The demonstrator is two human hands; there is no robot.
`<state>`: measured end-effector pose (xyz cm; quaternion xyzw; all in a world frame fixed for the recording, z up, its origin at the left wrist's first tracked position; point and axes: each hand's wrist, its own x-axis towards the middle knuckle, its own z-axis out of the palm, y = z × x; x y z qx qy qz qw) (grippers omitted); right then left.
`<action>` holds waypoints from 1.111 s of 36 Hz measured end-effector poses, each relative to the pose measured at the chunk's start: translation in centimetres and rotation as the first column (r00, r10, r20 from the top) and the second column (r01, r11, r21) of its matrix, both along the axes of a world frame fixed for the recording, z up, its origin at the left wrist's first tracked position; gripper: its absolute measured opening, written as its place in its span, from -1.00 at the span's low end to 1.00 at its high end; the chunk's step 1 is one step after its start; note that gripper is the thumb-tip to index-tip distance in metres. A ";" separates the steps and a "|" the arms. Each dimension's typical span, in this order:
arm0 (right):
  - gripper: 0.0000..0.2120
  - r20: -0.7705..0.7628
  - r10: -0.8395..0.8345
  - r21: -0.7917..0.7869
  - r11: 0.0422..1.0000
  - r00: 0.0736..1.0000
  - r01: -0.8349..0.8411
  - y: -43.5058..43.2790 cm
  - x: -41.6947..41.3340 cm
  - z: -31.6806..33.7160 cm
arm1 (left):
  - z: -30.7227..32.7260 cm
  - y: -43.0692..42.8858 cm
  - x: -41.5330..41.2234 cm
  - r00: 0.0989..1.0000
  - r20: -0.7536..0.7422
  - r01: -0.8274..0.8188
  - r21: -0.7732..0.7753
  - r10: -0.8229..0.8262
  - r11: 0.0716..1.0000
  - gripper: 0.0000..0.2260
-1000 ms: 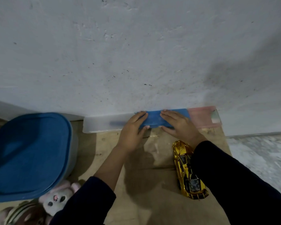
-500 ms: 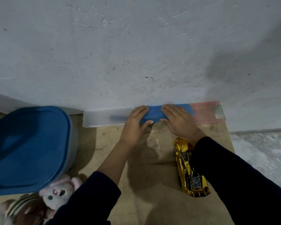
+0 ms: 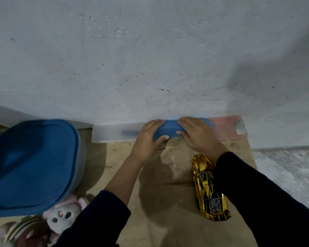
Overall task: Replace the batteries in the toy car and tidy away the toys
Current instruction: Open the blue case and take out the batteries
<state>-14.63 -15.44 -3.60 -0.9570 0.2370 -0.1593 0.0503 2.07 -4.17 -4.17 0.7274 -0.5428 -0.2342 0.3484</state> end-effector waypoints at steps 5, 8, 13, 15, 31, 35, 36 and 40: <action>-0.48 -0.006 -0.023 0.045 0.999 1.000 0.023 -0.2 0.3 1.4 | 0.2 0.0 0.5 0.995 -0.047 0.085 -0.060 -0.088 0.995 -0.44; -0.53 -0.040 -0.018 0.098 0.995 0.999 0.022 -0.6 0.4 2.2 | 0.4 -0.2 0.7 0.991 -0.044 0.119 -0.081 -0.123 0.990 -0.38; -0.53 -0.057 -0.052 0.179 0.982 0.997 0.062 -0.7 0.0 3.2 | 0.8 -0.1 0.7 0.991 -0.082 0.104 -0.032 -0.106 0.994 -0.42; -0.53 -0.020 -0.079 0.205 0.975 0.997 0.081 -0.6 -0.2 3.4 | 1.3 -0.2 0.6 0.993 -0.106 0.047 -0.052 -0.052 0.998 -0.59; -0.72 -0.029 -0.067 0.291 0.954 0.997 0.073 2.2 -2.2 3.1 | 2.8 -1.5 1.3 0.927 -0.352 -0.140 -0.005 0.130 0.990 -0.89; -0.59 -0.168 -0.076 0.298 0.947 0.983 0.124 2.4 -2.0 2.1 | 2.9 -1.5 1.6 0.918 -0.377 -0.120 0.024 0.120 0.992 -0.89; -0.57 -0.193 -0.078 0.275 0.952 0.978 0.130 2.4 -1.8 2.0 | 3.0 -1.5 1.7 0.915 -0.386 -0.110 0.031 0.113 0.993 -0.89; -0.51 -0.237 -0.105 0.210 0.965 0.966 0.157 2.6 -0.9 1.6 | 3.1 -1.6 2.2 0.912 -0.399 -0.074 0.055 0.090 0.996 -0.87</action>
